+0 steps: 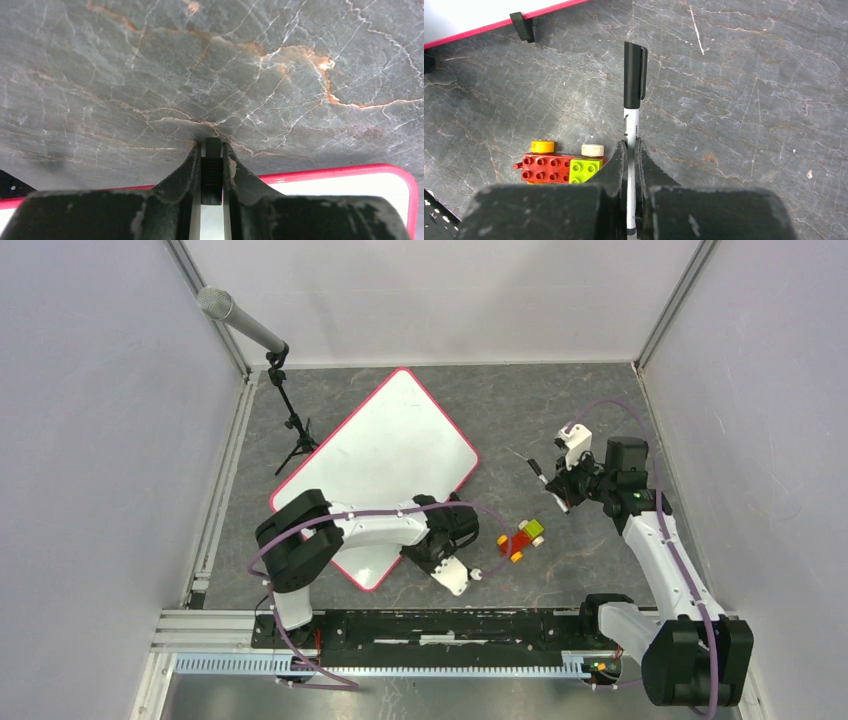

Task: Write a sentence on the whiteboard
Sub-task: Move the whiteboard to the corner of the board, then pass from the right arm to the left

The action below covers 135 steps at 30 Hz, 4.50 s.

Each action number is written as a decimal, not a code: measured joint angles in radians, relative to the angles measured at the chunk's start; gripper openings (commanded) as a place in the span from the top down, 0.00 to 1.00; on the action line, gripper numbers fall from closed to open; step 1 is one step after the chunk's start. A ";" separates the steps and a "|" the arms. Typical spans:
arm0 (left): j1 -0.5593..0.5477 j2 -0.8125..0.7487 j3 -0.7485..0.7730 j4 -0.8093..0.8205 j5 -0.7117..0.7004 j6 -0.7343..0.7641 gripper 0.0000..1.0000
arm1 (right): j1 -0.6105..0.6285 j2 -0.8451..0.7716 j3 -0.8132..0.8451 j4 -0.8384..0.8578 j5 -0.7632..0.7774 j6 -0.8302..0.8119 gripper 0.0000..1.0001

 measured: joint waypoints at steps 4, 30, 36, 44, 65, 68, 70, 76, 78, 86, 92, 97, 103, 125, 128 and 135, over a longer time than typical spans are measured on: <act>-0.046 0.029 0.026 -0.030 -0.031 -0.001 0.97 | -0.039 0.000 0.010 -0.012 -0.016 -0.015 1.00; -0.346 0.304 0.430 -0.241 -0.003 -0.106 0.81 | -0.142 -0.012 0.039 -0.085 -0.075 -0.093 1.00; -0.350 0.306 0.433 -0.251 0.000 -0.145 0.43 | -0.147 -0.012 0.060 -0.097 -0.079 -0.101 1.00; -0.366 0.282 0.532 -0.316 0.019 -0.233 0.00 | -0.148 -0.002 0.124 -0.098 -0.111 -0.096 1.00; 0.159 -0.150 0.979 -0.256 0.315 -0.861 0.00 | -0.072 0.098 0.335 -0.068 -0.370 -0.010 1.00; 0.282 -0.213 0.957 -0.192 0.383 -0.893 0.00 | -0.007 0.107 0.369 -0.085 -0.405 -0.023 1.00; 0.319 -0.286 0.887 -0.156 0.406 -0.863 0.00 | 0.046 0.108 0.383 -0.099 -0.413 -0.039 1.00; 0.306 -0.439 0.721 -0.150 0.553 -0.786 0.03 | 0.240 0.096 0.404 -0.140 -0.357 -0.090 1.00; 0.307 -0.435 0.703 -0.143 0.573 -0.829 0.05 | 0.286 0.083 0.404 -0.136 -0.301 -0.093 1.00; 0.403 -0.333 0.687 0.016 0.635 -1.277 0.15 | 0.415 0.058 0.455 -0.171 -0.105 -0.164 1.00; 0.517 -0.313 0.609 0.158 0.740 -1.547 0.23 | 0.491 0.060 0.545 -0.196 -0.014 -0.205 1.00; 0.519 -0.278 0.550 0.205 0.818 -1.658 0.31 | 0.553 0.078 0.573 -0.196 0.058 -0.220 1.00; 0.518 -0.273 0.517 0.253 0.889 -1.728 0.42 | 0.624 0.102 0.574 -0.196 0.141 -0.228 1.00; 0.543 -0.282 0.433 0.290 0.969 -1.754 0.97 | 0.647 0.107 0.592 -0.191 0.179 -0.207 0.19; 0.571 -0.298 0.421 0.329 1.004 -1.754 0.97 | 0.619 0.108 0.597 -0.175 0.154 -0.156 0.09; 0.705 -0.374 0.347 0.592 1.117 -1.822 0.98 | 0.333 0.144 0.625 0.051 -0.163 0.246 0.02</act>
